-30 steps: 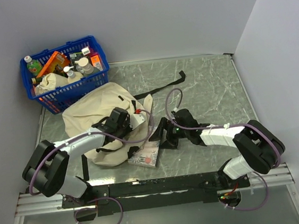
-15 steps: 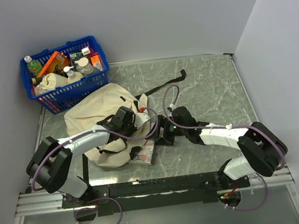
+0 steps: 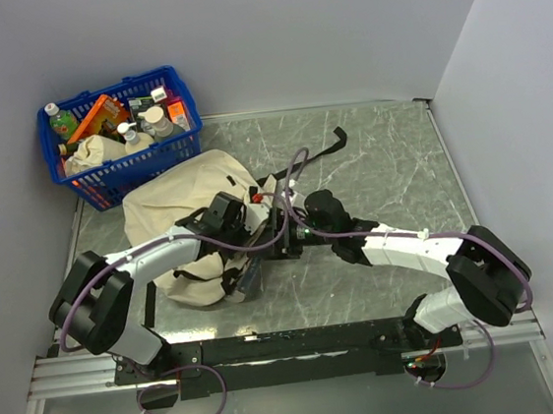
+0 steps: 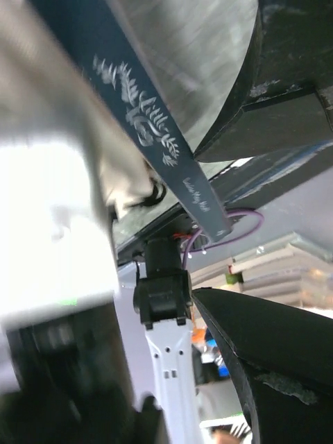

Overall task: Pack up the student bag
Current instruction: Pick up the book from the center of the board.

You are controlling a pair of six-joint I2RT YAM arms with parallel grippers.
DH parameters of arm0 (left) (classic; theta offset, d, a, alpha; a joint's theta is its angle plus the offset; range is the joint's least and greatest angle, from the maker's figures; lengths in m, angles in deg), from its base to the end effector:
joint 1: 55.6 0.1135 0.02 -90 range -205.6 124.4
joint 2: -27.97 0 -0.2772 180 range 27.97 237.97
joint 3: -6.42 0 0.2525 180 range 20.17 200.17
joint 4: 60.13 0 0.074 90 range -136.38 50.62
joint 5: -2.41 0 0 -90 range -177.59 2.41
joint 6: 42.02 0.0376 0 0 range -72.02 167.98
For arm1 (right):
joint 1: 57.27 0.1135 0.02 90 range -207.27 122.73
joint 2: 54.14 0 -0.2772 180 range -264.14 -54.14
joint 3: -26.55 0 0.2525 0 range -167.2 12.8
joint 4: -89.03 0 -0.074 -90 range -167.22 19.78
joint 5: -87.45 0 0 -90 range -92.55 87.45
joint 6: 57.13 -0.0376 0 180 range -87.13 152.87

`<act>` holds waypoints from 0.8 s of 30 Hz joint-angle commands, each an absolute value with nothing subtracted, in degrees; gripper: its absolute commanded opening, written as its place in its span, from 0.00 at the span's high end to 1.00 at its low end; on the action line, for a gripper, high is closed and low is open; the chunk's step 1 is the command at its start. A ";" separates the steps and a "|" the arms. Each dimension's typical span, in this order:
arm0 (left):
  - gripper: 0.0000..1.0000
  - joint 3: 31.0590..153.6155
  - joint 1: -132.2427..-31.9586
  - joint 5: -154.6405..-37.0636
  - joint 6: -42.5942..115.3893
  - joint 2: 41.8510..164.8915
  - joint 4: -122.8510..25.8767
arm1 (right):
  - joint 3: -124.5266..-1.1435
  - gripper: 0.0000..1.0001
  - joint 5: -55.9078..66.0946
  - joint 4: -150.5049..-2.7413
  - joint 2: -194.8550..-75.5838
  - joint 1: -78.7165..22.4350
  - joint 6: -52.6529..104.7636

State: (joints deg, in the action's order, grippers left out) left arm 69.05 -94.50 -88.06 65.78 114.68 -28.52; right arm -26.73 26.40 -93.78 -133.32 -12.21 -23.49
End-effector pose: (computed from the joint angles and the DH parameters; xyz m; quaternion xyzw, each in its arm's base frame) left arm 0.2314 -0.1871 0.1950 0.4548 0.8403 -0.0579 0.2893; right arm 0.1944 0.2206 0.2336 -0.0576 0.8175 0.5452 0.1766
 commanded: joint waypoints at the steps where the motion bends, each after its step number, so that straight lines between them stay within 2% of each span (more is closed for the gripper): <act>1: 0.99 68.59 -95.33 -108.59 59.84 119.10 -23.27 | -28.87 0.20 20.58 -100.86 -136.66 -8.58 -17.49; 7: 0.99 69.04 -93.22 -111.85 59.23 119.11 -23.27 | -31.14 0.23 17.23 -94.48 -143.34 -6.82 -15.03; 10: 0.99 68.69 -92.78 -112.11 59.66 118.50 -23.36 | -31.94 0.23 15.39 -89.10 -142.65 -6.91 -14.15; 18: 0.99 68.42 -92.78 -112.11 60.28 117.53 -23.18 | -30.53 0.23 14.15 -87.16 -140.62 -6.99 -16.17; 21: 0.99 68.86 -92.69 -111.67 60.89 115.78 -21.87 | -30.18 0.25 13.89 -85.48 -140.71 -6.99 -17.22; 24: 0.99 72.01 -92.69 -111.32 61.51 113.41 -18.97 | -28.34 0.32 11.53 -83.73 -137.73 -6.91 -17.14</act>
